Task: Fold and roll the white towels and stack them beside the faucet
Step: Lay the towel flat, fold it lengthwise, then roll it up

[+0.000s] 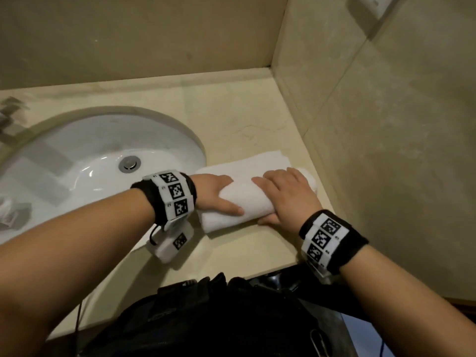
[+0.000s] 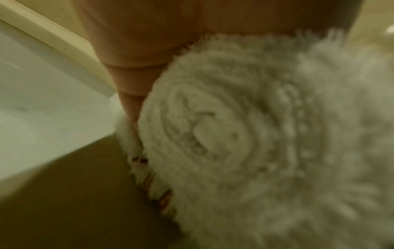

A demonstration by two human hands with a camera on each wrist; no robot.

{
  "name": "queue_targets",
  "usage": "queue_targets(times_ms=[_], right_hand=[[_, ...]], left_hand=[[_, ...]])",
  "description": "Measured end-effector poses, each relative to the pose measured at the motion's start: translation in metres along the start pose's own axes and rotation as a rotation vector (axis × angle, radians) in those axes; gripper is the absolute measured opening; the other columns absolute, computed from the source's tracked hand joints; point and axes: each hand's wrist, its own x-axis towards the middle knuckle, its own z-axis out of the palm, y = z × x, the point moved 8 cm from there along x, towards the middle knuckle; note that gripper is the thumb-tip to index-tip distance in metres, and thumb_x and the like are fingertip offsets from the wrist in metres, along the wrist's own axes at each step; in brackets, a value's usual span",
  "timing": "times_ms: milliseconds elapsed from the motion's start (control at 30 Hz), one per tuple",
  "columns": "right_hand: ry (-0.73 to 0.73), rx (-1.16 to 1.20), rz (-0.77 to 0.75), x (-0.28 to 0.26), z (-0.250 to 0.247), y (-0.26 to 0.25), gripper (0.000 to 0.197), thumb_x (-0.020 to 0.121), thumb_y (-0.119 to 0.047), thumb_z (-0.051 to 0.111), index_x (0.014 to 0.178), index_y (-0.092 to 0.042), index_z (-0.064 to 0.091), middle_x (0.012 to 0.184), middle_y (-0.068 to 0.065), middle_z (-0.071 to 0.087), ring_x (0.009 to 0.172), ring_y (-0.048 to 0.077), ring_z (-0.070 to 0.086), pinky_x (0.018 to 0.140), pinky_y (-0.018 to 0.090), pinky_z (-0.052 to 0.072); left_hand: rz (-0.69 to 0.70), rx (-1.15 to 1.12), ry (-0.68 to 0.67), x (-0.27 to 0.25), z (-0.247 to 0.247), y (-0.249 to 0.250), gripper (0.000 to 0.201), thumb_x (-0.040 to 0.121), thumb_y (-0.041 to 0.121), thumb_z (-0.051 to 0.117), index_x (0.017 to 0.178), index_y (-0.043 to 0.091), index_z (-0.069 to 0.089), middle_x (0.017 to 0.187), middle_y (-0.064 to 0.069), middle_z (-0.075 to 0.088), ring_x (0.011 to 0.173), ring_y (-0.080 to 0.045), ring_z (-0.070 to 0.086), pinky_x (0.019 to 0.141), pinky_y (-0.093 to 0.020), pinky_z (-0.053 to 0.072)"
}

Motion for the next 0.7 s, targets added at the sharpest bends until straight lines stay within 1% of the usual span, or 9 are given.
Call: queue_targets(times_ms=[67,100,200,267,367,467,567,633,700], right_hand=[[-0.039,0.002,0.021,0.010,-0.001,0.003,0.064,0.070,-0.051,0.067,0.123,-0.019,0.053,0.117,0.009,0.060,0.108,0.032,0.056,0.097,0.038,0.033],[-0.094,-0.041,0.018,0.019,-0.003,0.005,0.060,0.070,-0.054,0.064,0.120,-0.023,0.053,0.114,0.007,0.062,0.103,0.031,0.058,0.091,0.035,0.037],[-0.314,0.008,0.024,0.037,-0.002,0.013,0.068,0.068,-0.066,0.059,0.123,-0.026,0.048,0.121,0.002,0.060,0.105,0.025,0.058,0.083,0.031,0.040],[-0.440,0.124,0.062,0.039,0.003,0.016,0.068,0.070,-0.068,0.056,0.122,-0.026,0.048,0.116,0.002,0.062,0.096,0.023,0.057,0.076,0.029,0.037],[-0.414,0.123,0.103,0.040,-0.002,0.014,0.067,0.073,-0.072,0.045,0.119,-0.024,0.048,0.112,0.003,0.062,0.089,0.022,0.054,0.074,0.033,0.039],[-0.131,0.011,0.029,0.024,-0.018,0.009,0.078,0.069,-0.074,0.047,0.128,-0.024,0.042,0.123,0.004,0.053,0.106,0.026,0.052,0.087,0.038,0.040],[-0.165,-0.091,-0.051,0.012,-0.008,-0.001,0.080,0.065,-0.072,0.055,0.127,-0.024,0.043,0.120,0.003,0.054,0.106,0.025,0.052,0.088,0.038,0.036],[-0.253,-0.077,-0.004,0.021,-0.002,0.005,0.065,0.071,-0.069,0.053,0.118,-0.024,0.050,0.112,0.004,0.060,0.099,0.026,0.056,0.082,0.035,0.039],[-0.402,0.106,0.087,0.032,0.004,0.013,0.058,0.077,-0.065,0.048,0.114,-0.021,0.055,0.110,0.006,0.063,0.096,0.026,0.058,0.081,0.035,0.043]], left_hand=[[-0.018,-0.061,0.024,-0.003,0.003,0.001,0.069,0.073,0.065,0.057,0.128,0.026,0.041,0.123,0.006,0.053,0.109,-0.015,0.050,0.090,-0.024,0.036],[-0.017,-0.035,0.099,-0.008,0.000,0.002,0.072,0.073,0.067,0.055,0.130,0.026,0.040,0.125,0.004,0.052,0.111,-0.018,0.051,0.093,-0.027,0.038],[0.073,0.343,0.384,-0.026,-0.010,0.015,0.088,0.068,0.073,0.053,0.137,0.021,0.032,0.128,-0.007,0.050,0.111,-0.027,0.051,0.093,-0.037,0.042],[0.089,0.533,0.420,-0.027,-0.008,0.021,0.093,0.066,0.070,0.058,0.138,0.021,0.026,0.126,-0.008,0.050,0.107,-0.028,0.052,0.090,-0.039,0.043],[0.076,0.339,0.295,-0.017,-0.015,0.012,0.072,0.070,0.062,0.061,0.129,0.029,0.035,0.112,0.000,0.059,0.096,-0.023,0.057,0.081,-0.033,0.046],[0.048,-0.008,0.002,-0.010,-0.007,-0.005,0.066,0.071,0.060,0.065,0.125,0.029,0.043,0.104,0.012,0.057,0.097,-0.013,0.056,0.082,-0.024,0.041],[0.015,-0.047,-0.046,-0.012,0.003,-0.009,0.065,0.072,0.060,0.063,0.126,0.029,0.043,0.112,0.009,0.059,0.102,-0.013,0.055,0.086,-0.022,0.040],[0.032,0.100,0.082,-0.015,-0.005,-0.004,0.067,0.075,0.065,0.055,0.128,0.028,0.042,0.118,0.004,0.059,0.102,-0.018,0.056,0.087,-0.028,0.043],[0.105,0.353,0.334,-0.024,-0.023,0.009,0.069,0.077,0.067,0.047,0.131,0.024,0.040,0.123,-0.003,0.056,0.106,-0.025,0.054,0.089,-0.035,0.044]])
